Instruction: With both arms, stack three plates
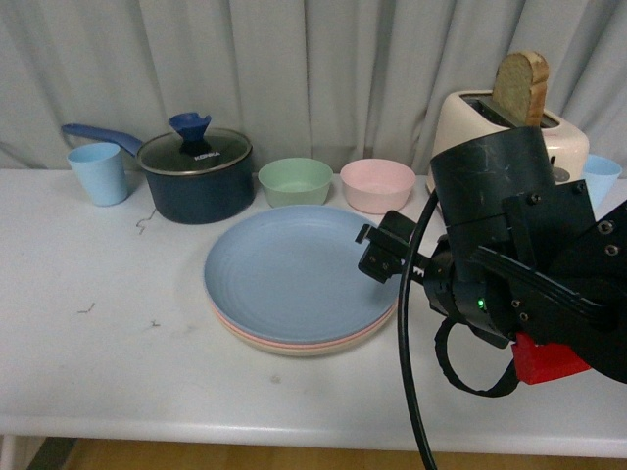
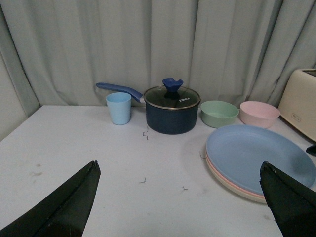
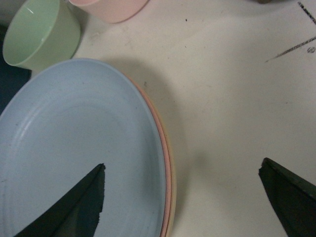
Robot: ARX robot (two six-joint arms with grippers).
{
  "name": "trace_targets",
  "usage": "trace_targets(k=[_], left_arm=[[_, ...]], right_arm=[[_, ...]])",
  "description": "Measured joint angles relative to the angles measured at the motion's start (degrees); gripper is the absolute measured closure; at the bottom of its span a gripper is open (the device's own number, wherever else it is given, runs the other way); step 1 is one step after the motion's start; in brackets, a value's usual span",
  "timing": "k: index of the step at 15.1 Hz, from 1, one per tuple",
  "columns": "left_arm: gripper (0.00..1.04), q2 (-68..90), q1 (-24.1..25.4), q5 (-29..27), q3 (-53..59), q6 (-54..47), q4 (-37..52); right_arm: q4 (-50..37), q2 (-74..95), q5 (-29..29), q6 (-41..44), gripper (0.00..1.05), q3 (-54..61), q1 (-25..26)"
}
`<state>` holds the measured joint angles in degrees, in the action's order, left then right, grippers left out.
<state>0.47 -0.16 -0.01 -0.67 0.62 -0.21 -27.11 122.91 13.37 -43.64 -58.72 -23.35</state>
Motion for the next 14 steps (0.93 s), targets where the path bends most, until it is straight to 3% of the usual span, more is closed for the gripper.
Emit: trace_targets(k=[1,5,7,9,11,13,14], left_arm=[[0.07,0.0,0.0,0.0,0.0,0.0,0.0],[0.07,0.0,0.0,0.0,0.0,0.0,0.0],[0.07,0.0,0.0,0.0,0.0,0.0,0.0],[0.07,0.0,0.1,0.0,0.0,0.0,0.0],[0.07,0.0,0.1,0.0,0.0,0.0,0.0],[0.07,0.0,0.1,0.0,0.0,0.0,0.0],[0.07,0.0,0.1,0.0,0.0,0.0,0.0]], right_arm=[[-1.8,-1.0,-0.9,0.2,0.05,1.5,0.6],[-8.6,-10.3,-7.7,5.0,0.06,13.7,5.6],[-36.2,-10.9,-3.0,21.7,0.27,24.9,11.5],[-46.2,-20.1,-10.1,36.3,0.51,36.2,20.8],[-46.5,-32.7,-12.4,40.9,0.75,42.1,24.3],[-34.8,-46.3,-13.6,42.7,0.98,49.9,23.1],[-31.9,-54.5,-13.6,43.2,1.03,52.6,23.1]])
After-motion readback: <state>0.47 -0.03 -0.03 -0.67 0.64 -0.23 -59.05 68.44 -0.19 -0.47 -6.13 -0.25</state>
